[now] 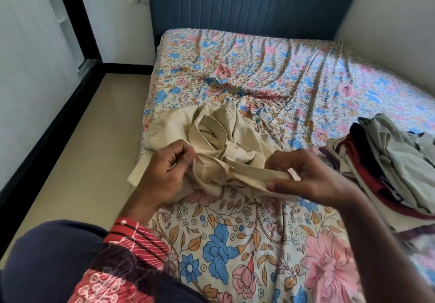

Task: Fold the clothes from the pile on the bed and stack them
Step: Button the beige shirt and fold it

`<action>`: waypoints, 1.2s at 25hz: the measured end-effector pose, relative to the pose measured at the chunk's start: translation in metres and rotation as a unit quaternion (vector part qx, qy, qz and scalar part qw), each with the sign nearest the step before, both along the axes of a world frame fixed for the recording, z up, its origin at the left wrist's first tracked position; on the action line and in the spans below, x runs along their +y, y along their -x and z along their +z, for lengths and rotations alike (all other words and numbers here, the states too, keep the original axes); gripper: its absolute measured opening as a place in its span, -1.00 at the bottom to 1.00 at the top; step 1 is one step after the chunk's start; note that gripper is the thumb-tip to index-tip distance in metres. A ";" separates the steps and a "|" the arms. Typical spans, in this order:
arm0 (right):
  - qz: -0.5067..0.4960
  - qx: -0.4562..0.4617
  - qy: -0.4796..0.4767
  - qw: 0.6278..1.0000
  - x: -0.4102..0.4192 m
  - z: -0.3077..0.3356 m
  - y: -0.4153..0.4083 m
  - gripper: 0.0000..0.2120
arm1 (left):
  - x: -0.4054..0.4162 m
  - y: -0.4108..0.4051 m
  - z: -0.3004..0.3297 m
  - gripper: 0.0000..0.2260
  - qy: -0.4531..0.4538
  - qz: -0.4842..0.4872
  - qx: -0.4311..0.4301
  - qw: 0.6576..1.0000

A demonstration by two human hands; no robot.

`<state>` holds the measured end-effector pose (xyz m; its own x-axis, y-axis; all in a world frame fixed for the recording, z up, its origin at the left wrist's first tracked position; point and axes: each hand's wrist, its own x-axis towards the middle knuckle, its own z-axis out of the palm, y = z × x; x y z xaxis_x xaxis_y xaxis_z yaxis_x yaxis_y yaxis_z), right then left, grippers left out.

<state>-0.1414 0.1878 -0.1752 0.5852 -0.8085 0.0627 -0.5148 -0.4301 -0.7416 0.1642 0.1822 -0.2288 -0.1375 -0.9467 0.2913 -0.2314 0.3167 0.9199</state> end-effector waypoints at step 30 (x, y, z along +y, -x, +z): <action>-0.308 0.177 0.078 0.932 0.020 -0.093 -0.047 -0.81 | 0.020 0.100 -0.049 -0.83 -0.104 0.168 -0.172 0.965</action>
<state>-0.0940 0.2078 -0.2680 0.0193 -0.9950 0.0981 -0.8997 -0.0601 -0.4324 0.0645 0.2025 -0.2782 0.1319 -0.9879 0.0810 -0.5925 -0.0131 0.8055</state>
